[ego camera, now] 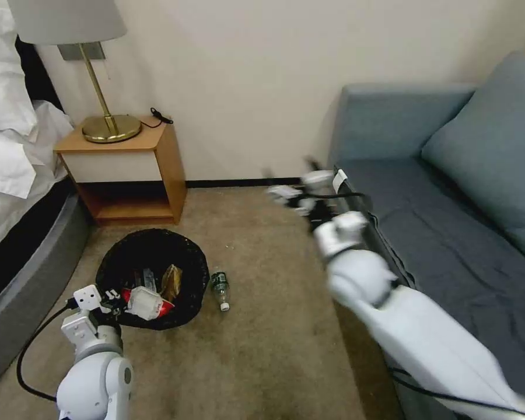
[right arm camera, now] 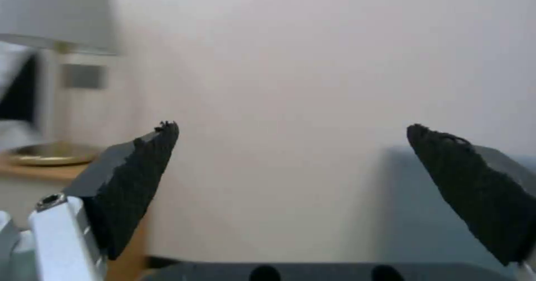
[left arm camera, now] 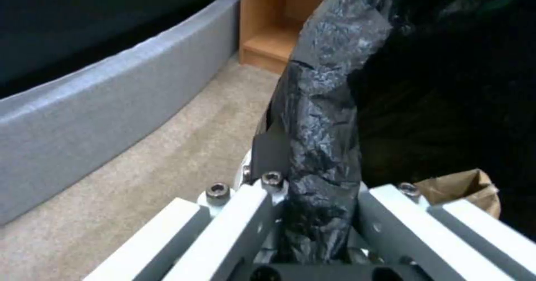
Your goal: Pick up the trash bin, then pick up the garbage on the floor and place it into the trash bin.
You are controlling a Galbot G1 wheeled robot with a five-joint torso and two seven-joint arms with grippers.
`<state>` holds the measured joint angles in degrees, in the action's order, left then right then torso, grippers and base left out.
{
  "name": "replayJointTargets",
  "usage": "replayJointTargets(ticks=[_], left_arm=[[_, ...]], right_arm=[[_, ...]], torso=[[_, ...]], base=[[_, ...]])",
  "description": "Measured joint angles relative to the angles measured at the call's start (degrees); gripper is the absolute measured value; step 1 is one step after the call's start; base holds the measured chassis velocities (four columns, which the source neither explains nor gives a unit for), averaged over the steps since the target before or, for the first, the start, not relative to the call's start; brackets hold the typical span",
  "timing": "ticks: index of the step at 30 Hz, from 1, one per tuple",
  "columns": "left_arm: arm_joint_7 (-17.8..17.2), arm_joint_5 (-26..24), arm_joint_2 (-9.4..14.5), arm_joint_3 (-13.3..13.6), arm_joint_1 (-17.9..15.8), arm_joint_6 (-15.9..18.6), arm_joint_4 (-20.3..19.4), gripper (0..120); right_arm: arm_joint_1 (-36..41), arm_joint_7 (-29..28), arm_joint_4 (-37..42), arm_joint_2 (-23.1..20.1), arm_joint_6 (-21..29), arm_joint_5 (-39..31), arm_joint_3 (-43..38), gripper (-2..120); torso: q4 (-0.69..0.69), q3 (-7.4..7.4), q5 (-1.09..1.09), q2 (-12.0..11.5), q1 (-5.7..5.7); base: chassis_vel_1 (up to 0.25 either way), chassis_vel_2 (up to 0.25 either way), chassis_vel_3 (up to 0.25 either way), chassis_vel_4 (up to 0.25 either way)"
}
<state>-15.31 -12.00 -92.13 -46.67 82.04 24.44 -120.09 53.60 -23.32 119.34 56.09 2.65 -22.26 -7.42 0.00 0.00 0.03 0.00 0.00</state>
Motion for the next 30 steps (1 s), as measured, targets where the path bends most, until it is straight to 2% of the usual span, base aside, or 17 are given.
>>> replayJointTargets(ticks=[6, 9, 13, 23, 30], left_arm=[[0.01, -0.56, 0.0, -0.11, -0.11, 0.13, -0.08, 2], [0.0, -1.13, 0.0, -0.34, 1.11, 0.58, -1.56, 2], [0.04, -2.48, 0.21, -0.59, 2.81, 1.57, -3.62, 2], [0.67, -5.09, 2.65, -1.28, 4.53, 4.66, -6.52, 2], [0.82, -5.65, 3.7, -2.26, 4.56, 5.45, -7.32, 2]], right_arm=[[8.94, -1.85, 5.23, 0.87, 1.38, 4.03, -6.34, 100], [17.63, -1.98, 7.72, 5.09, 1.71, 7.97, -5.75, 100], [18.52, -1.7, 6.96, 7.24, 0.89, 9.64, -3.05, 100], [17.98, -1.61, 5.9, 7.8, 0.94, 9.73, -1.84, 100], [17.45, -0.86, 4.87, 7.75, 0.56, 9.68, -1.7, 100]], torso=[[-0.02, -0.01, -0.02, 0.0, 0.0], [-0.01, -0.01, -0.03, 0.0, 0.0], [0.02, -0.01, -0.03, 0.0, 0.0], [0.01, 0.0, -0.04, 0.0, 0.0], [0.01, 0.0, -0.03, 0.0, 0.0]], base=[[0.0, 0.0, 0.0, 0.0], [0.0, 0.0, 0.0, 0.0], [0.0, 0.0, 0.0, 0.0], [0.0, 0.0, 0.0, 0.0], [0.0, 0.0, 0.0, 0.0]])
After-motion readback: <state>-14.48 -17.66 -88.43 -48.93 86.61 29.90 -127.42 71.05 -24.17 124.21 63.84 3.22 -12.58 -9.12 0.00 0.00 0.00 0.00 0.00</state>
